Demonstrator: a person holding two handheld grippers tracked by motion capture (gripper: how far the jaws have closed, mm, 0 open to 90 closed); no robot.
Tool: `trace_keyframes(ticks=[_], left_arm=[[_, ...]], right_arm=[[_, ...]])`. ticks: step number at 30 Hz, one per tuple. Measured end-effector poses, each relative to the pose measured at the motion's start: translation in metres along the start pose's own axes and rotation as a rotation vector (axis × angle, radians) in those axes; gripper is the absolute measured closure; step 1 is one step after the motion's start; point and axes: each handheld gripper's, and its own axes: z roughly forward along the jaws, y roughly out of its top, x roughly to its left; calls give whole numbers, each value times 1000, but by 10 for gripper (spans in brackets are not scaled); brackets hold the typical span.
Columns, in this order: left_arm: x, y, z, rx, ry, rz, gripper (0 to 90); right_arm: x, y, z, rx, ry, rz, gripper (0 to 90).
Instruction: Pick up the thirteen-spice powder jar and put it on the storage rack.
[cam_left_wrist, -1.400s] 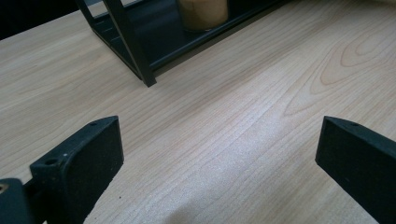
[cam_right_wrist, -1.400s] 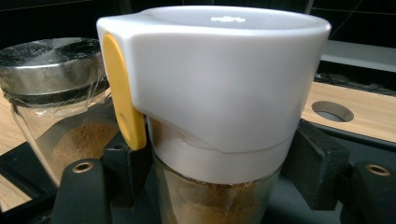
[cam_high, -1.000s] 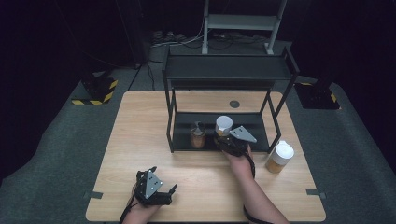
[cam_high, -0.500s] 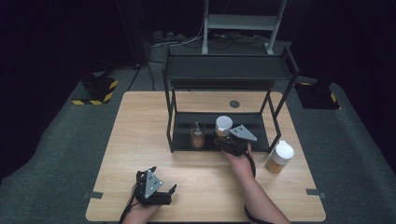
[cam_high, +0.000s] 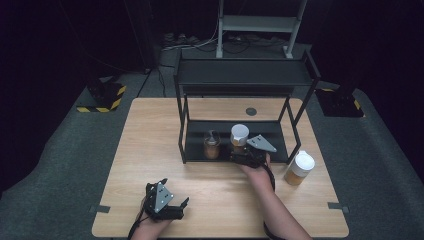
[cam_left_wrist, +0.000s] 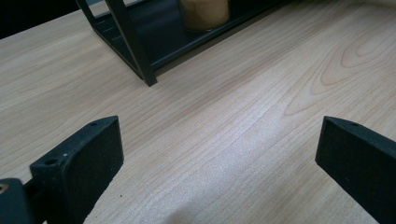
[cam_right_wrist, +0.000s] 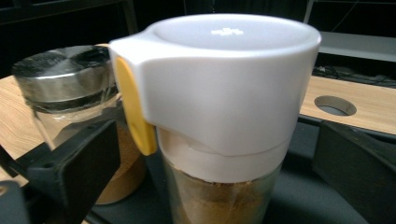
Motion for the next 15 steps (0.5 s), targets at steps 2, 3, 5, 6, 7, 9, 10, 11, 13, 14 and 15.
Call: trace_keyframes(ticks=[2, 3, 5, 6, 7, 9, 10, 11, 13, 14, 15], left_arm=[[0, 0, 0, 0, 0, 0, 11], [0, 0, 0, 0, 0, 2, 11], [-1, 0, 0, 0, 1, 3, 12], [-1, 0, 0, 1, 0, 2, 11], [-1, 0, 0, 1, 1, 2, 11], [-1, 0, 0, 0, 2, 4, 11], [-1, 0, 0, 0, 3, 5, 12], [-1, 0, 0, 0, 3, 5, 12], [-2, 0, 0, 1, 3, 5, 12], [-2, 0, 0, 1, 4, 6, 11], [-2, 1, 0, 3, 4, 8, 11]], right_arm=[[1, 0, -2, -5, 1, -1, 0], [2, 1, -4, -5, 0, -4, 0], [4, 2, -7, -7, 0, -8, 0], [4, 2, -9, -6, 4, -10, 0], [5, 2, -11, -7, 4, -10, 0], [6, 3, -14, -7, 2, -14, 0], [7, 3, -16, -8, 4, -15, 0], [7, 3, -16, -8, 4, -15, 0], [9, 2, -22, -10, 6, -25, 0], [10, 3, -25, -9, 9, -25, 0], [11, 3, -27, -9, 10, -25, 0]])
